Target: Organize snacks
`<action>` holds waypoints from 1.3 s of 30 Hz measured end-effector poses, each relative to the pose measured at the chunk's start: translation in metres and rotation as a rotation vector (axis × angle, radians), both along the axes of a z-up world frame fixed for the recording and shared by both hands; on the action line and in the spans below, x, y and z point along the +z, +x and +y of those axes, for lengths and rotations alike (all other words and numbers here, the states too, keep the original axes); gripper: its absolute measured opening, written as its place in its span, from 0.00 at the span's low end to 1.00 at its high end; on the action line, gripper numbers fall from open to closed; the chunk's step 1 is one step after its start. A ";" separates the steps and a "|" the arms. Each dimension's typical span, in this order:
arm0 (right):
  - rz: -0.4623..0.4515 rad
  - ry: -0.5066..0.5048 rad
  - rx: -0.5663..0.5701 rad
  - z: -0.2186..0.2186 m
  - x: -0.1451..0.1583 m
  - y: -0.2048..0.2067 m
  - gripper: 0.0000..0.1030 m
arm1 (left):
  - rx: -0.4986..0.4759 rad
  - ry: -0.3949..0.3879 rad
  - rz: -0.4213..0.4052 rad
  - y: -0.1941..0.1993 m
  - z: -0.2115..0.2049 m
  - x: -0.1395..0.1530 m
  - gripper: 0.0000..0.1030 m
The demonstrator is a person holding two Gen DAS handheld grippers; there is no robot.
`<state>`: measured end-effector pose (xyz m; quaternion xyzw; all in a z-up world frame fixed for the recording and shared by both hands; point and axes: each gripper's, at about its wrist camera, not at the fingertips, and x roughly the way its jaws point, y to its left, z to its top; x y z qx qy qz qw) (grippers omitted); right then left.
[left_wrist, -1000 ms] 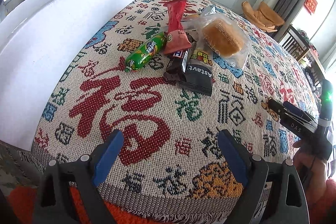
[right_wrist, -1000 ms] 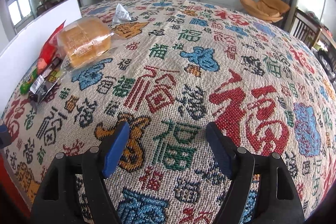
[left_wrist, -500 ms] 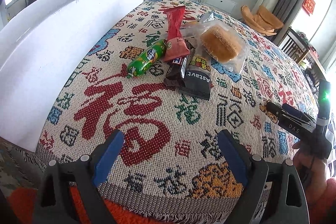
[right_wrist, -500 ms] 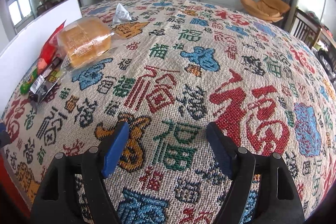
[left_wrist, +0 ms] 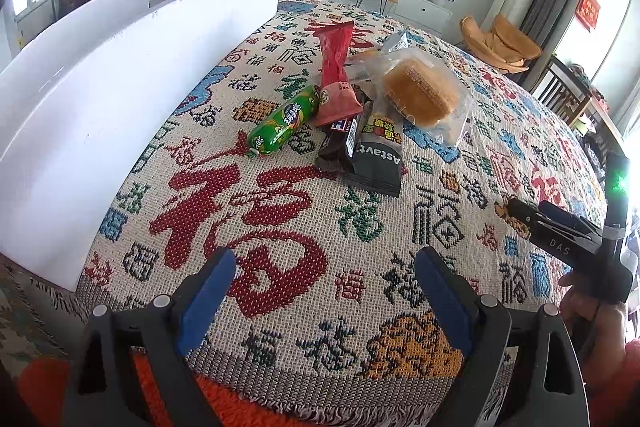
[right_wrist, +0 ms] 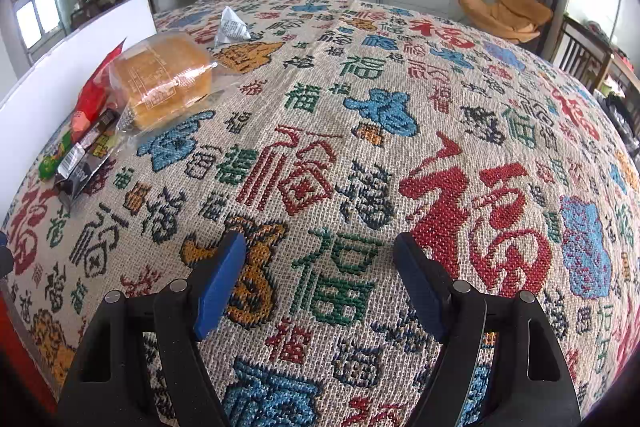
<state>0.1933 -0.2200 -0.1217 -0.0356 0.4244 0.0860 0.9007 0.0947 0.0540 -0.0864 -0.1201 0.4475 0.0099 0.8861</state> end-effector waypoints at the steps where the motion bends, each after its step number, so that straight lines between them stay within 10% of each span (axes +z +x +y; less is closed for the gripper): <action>1: 0.000 0.000 0.000 -0.001 0.000 0.001 0.77 | 0.000 0.001 -0.002 0.000 0.000 0.000 0.88; 39: -0.001 0.000 0.000 0.000 0.000 0.000 0.77 | -0.002 0.007 -0.007 -0.001 0.000 0.001 0.88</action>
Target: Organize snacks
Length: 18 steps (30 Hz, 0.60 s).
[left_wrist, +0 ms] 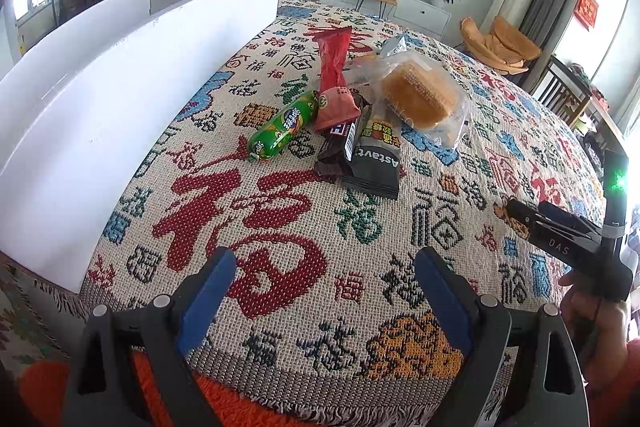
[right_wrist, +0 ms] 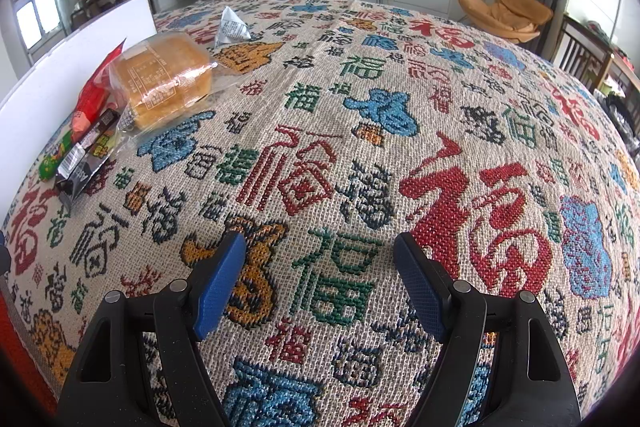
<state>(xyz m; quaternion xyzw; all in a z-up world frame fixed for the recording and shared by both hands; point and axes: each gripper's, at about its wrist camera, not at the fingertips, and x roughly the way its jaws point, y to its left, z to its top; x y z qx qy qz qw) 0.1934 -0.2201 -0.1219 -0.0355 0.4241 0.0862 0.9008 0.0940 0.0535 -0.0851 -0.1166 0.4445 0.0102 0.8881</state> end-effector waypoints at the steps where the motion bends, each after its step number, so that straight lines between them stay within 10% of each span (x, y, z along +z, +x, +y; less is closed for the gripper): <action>1: 0.000 0.000 0.000 -0.001 0.000 0.001 0.77 | 0.000 0.000 0.000 0.000 0.000 0.000 0.88; 18: 0.000 0.002 0.001 0.000 0.000 0.000 0.78 | 0.010 -0.111 -0.024 -0.001 0.016 0.001 0.88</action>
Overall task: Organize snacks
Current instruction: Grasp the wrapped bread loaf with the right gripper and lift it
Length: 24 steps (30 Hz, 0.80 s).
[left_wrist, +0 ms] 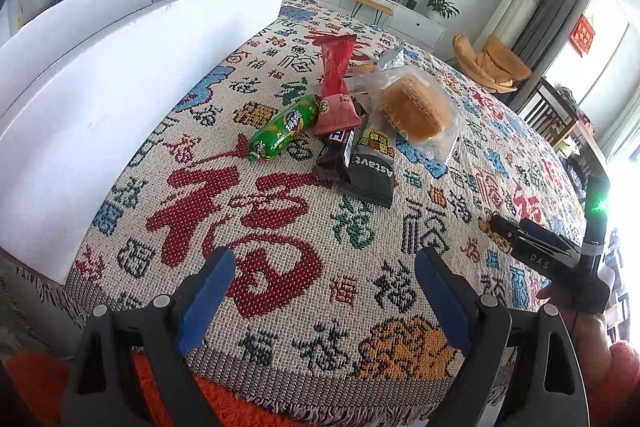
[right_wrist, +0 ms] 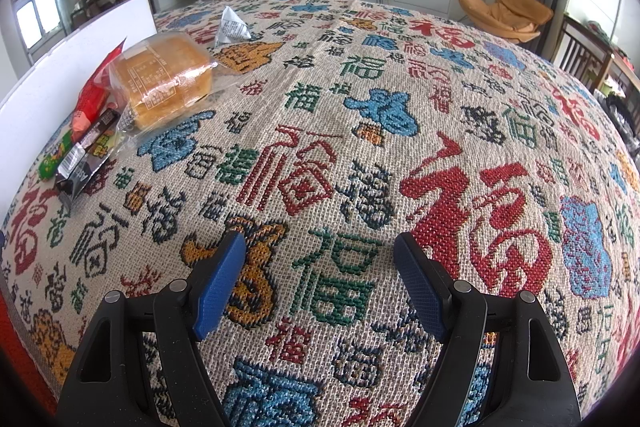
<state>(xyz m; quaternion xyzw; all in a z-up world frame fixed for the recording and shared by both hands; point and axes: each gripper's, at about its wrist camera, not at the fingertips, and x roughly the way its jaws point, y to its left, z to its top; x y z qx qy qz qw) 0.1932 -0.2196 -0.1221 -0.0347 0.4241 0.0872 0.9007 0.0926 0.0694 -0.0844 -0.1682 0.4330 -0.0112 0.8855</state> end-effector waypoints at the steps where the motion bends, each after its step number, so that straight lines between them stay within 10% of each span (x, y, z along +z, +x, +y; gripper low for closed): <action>1: 0.002 0.007 0.005 -0.001 0.000 0.001 0.79 | -0.001 0.001 0.000 0.000 -0.001 0.000 0.88; 10: -0.106 0.028 0.299 0.051 0.065 0.045 0.77 | 0.012 -0.031 -0.003 -0.002 0.004 -0.004 0.88; 17: 0.066 -0.190 0.707 0.149 0.055 0.101 0.77 | 0.024 -0.039 -0.013 -0.005 0.007 -0.003 0.88; 20: 0.067 -0.304 0.697 0.165 0.033 0.114 0.78 | 0.027 -0.047 -0.013 -0.007 0.009 -0.004 0.88; 24: 0.184 -0.145 0.607 0.151 0.016 0.139 0.81 | 0.021 -0.049 -0.008 -0.006 0.009 -0.005 0.88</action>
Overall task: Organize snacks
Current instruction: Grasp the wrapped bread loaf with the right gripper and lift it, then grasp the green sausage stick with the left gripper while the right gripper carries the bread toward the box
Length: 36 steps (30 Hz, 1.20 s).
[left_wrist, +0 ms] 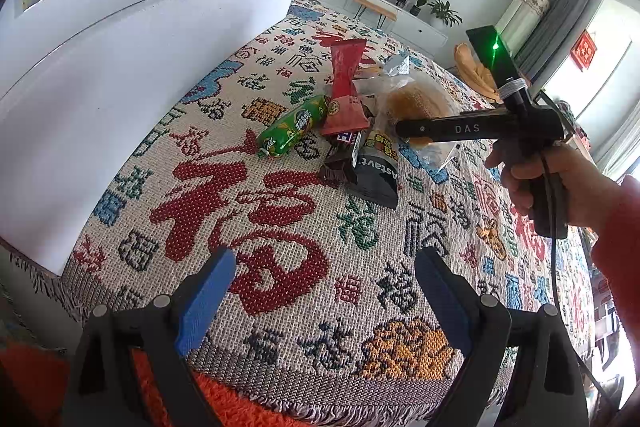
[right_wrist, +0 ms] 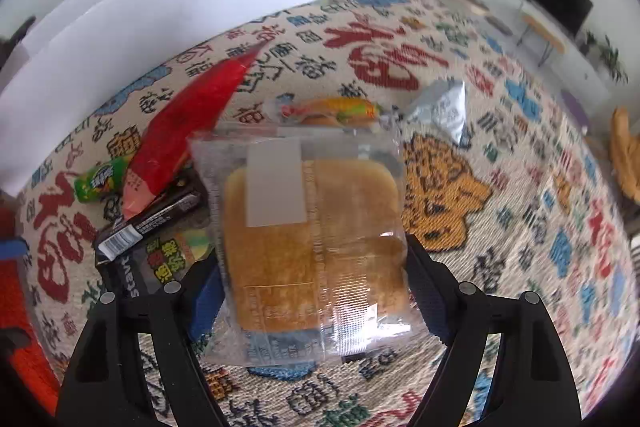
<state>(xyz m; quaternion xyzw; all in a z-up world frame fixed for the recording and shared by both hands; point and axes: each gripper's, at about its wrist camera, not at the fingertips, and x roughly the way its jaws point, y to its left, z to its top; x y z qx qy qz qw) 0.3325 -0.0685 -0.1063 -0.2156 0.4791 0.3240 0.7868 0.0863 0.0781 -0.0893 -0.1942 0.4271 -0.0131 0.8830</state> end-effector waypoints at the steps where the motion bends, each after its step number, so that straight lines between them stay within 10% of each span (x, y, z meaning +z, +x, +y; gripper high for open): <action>1: 0.062 0.015 -0.036 -0.006 -0.009 0.007 0.81 | -0.002 0.001 0.002 0.000 -0.001 0.000 0.88; 8: 0.068 0.273 -0.310 -0.077 0.016 -0.011 0.72 | 0.002 -0.007 0.002 0.001 0.002 0.000 0.88; 13: 0.178 0.224 -0.490 -0.133 0.013 -0.052 0.72 | -0.012 -0.002 0.011 0.004 -0.001 -0.001 0.88; 22: -0.175 0.108 -0.407 -0.133 -0.014 -0.126 0.87 | -0.004 -0.002 0.013 0.005 -0.001 -0.002 0.88; 36: -0.159 0.146 -0.430 -0.140 -0.016 -0.119 0.90 | -0.004 -0.010 0.029 0.007 -0.001 -0.005 0.88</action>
